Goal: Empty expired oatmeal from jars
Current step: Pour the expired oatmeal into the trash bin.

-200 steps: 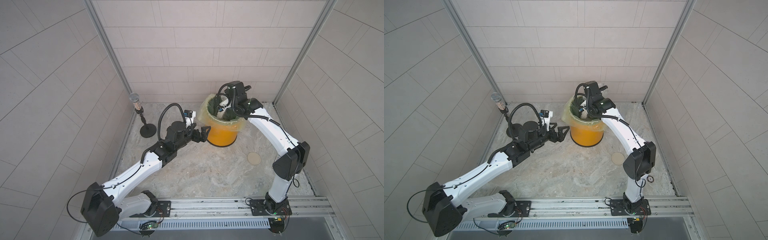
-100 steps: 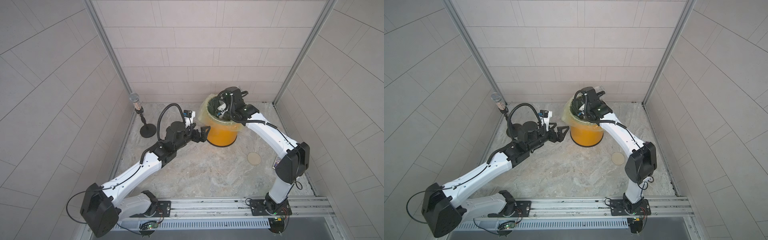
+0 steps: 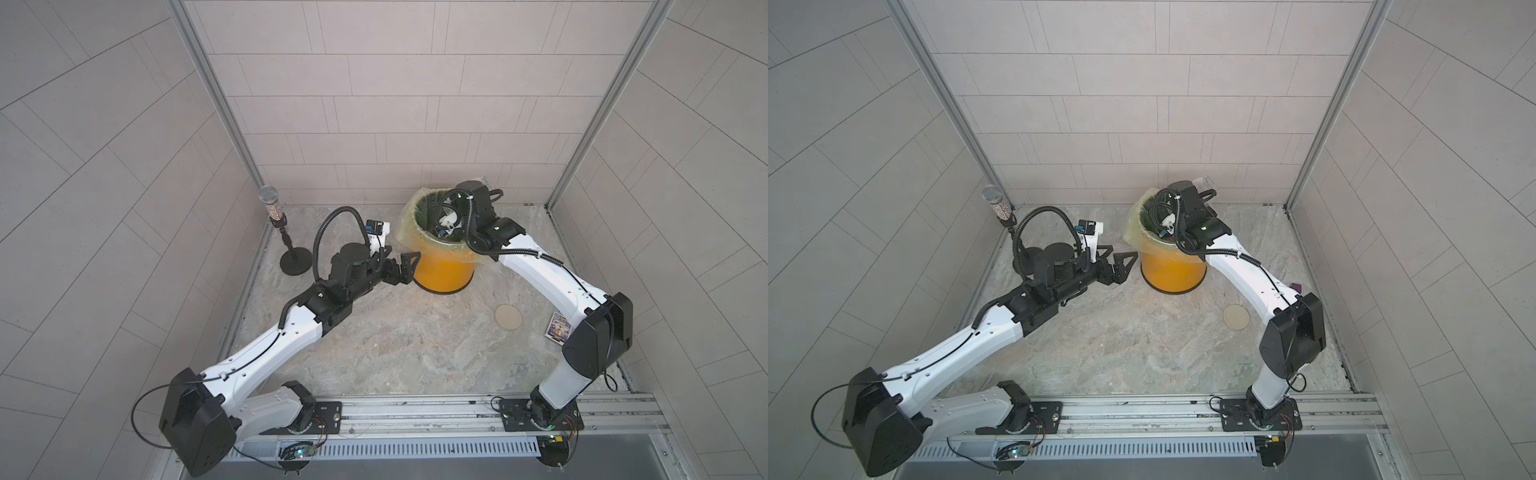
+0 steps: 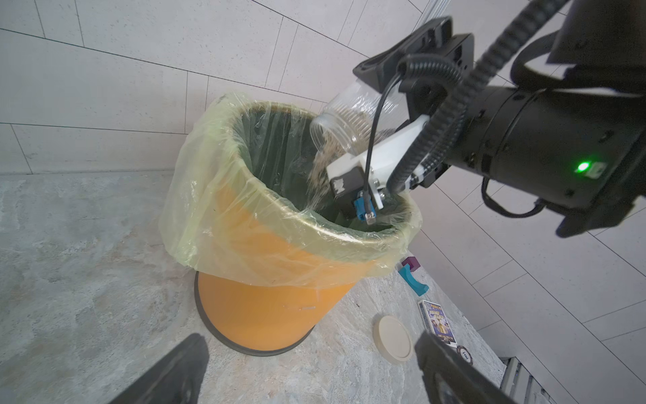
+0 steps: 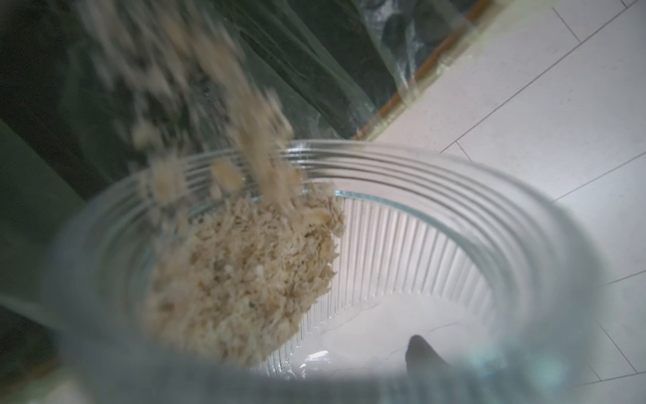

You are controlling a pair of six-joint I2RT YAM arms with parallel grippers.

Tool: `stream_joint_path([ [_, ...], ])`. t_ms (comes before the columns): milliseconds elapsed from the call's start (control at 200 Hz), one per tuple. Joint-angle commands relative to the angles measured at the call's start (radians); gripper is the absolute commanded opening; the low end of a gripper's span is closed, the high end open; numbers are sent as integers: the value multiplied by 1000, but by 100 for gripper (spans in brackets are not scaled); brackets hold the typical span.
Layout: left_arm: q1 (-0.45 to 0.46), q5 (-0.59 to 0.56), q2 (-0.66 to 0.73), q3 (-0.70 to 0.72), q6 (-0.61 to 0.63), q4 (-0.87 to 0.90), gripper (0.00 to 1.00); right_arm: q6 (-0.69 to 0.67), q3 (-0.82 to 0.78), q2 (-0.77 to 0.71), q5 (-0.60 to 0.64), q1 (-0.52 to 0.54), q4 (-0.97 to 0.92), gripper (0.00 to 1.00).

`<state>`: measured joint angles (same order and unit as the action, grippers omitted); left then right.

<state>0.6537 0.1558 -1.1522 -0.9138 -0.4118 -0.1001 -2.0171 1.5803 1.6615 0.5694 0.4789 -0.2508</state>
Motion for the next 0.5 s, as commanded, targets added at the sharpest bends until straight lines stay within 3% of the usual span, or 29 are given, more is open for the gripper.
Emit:
stream_joint_path([
  [0, -4, 2, 34, -7, -5, -3, 100, -168, 83, -20, 30, 10, 66, 0],
  [95, -5, -2, 43, -7, -2, 8, 100, -183, 186, 11, 42, 12, 8, 0],
  [255, -5, -9, 54, 3, -1, 1, 100, -244, 200, 0, -16, 17, 37, 0],
  [320, -4, -7, 52, 9, -4, -4, 100, -205, 250, 20, 16, 19, -64, 0],
  [495, -4, -7, 57, 24, -12, -15, 100, -316, 80, -27, -26, 4, 74, 0],
])
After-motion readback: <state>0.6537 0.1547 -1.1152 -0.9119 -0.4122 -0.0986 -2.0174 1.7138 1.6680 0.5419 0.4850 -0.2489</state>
